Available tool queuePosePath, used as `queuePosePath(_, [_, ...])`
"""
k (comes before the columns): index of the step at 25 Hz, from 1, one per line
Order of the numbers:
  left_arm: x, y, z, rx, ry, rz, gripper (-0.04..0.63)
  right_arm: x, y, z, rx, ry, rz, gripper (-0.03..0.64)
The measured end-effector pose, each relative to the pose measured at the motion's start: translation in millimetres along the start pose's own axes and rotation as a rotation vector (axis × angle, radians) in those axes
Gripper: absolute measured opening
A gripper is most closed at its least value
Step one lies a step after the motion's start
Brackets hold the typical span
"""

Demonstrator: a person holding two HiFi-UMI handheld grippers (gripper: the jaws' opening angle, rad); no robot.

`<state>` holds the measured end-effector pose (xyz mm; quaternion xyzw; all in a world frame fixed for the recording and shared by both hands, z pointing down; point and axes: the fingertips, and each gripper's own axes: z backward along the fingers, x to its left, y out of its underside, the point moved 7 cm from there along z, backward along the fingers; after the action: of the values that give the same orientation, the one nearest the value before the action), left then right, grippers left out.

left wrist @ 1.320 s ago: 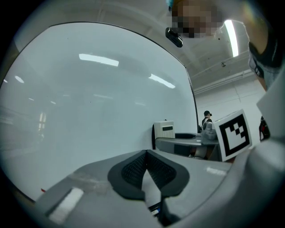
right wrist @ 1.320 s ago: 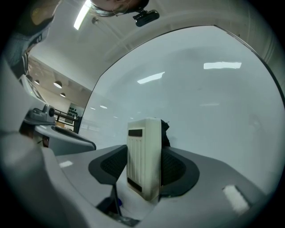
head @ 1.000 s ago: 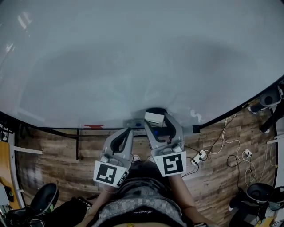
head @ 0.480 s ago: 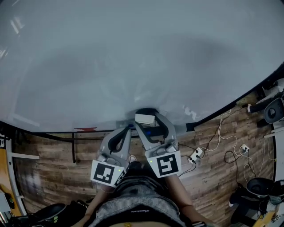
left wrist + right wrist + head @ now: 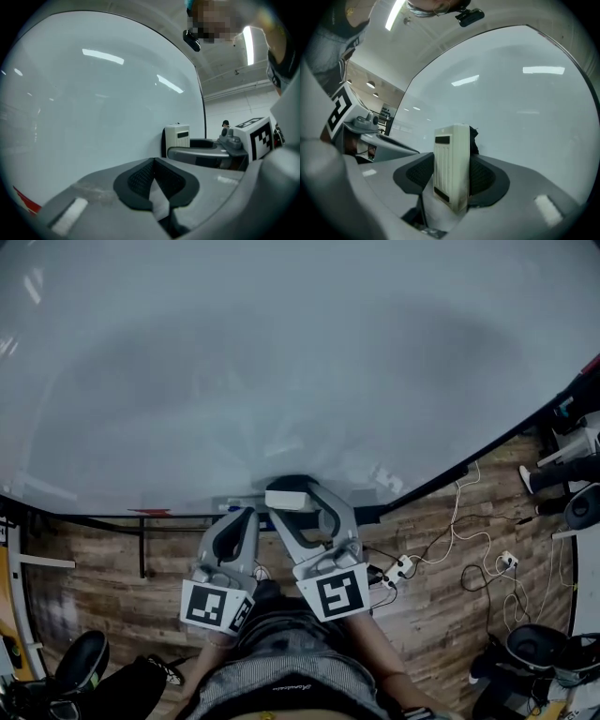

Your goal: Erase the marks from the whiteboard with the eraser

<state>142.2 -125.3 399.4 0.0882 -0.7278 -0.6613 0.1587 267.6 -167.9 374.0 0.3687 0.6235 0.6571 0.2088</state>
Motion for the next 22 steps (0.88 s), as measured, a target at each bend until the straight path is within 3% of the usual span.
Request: queuePosePath(22, [-124,14,-66,0.014,-0.021,0.018,0.003,-123,47,96,0.022,0.036,0.011,0.227])
